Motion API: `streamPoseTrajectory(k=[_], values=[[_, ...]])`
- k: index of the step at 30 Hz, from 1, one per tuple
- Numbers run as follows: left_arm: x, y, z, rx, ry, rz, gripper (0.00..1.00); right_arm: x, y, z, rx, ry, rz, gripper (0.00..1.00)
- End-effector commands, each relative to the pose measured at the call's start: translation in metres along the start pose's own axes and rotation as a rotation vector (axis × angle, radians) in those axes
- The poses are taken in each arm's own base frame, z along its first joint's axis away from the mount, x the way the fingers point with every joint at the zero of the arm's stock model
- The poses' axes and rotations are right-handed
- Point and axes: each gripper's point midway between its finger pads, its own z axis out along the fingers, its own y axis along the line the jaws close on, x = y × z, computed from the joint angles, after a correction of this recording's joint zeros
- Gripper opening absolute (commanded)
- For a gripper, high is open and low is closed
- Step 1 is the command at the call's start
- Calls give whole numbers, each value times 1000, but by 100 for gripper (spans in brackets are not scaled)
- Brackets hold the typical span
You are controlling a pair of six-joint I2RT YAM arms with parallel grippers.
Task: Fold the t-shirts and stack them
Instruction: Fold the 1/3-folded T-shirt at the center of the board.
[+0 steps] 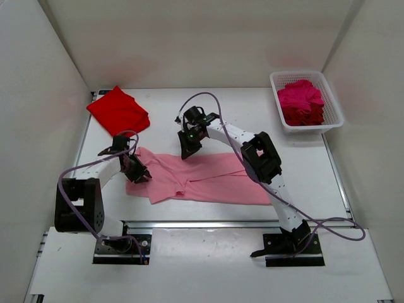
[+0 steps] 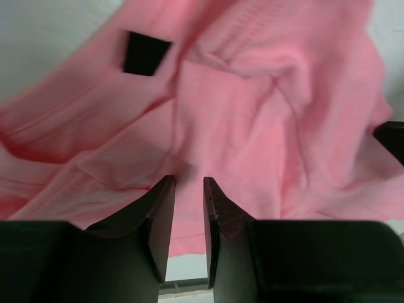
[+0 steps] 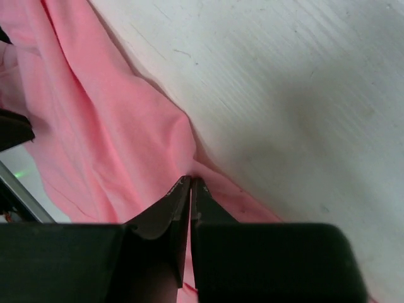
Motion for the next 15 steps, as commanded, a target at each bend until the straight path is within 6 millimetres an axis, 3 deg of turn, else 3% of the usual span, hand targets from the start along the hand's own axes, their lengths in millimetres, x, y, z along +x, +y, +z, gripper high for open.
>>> streamPoseTrajectory(k=[1, 4, 9, 15], values=[[2, 15, 1, -34, 3, -3, 35, -13, -9, -3, -2, -29, 8, 0], [1, 31, 4, -50, 16, -61, 34, -22, -19, -13, 11, -55, 21, 0], [0, 38, 5, -54, 12, -90, 33, -36, -37, -39, 27, -110, 48, 0], [-2, 49, 4, -84, 7, -113, 32, -23, -58, -31, 65, -72, 82, 0]])
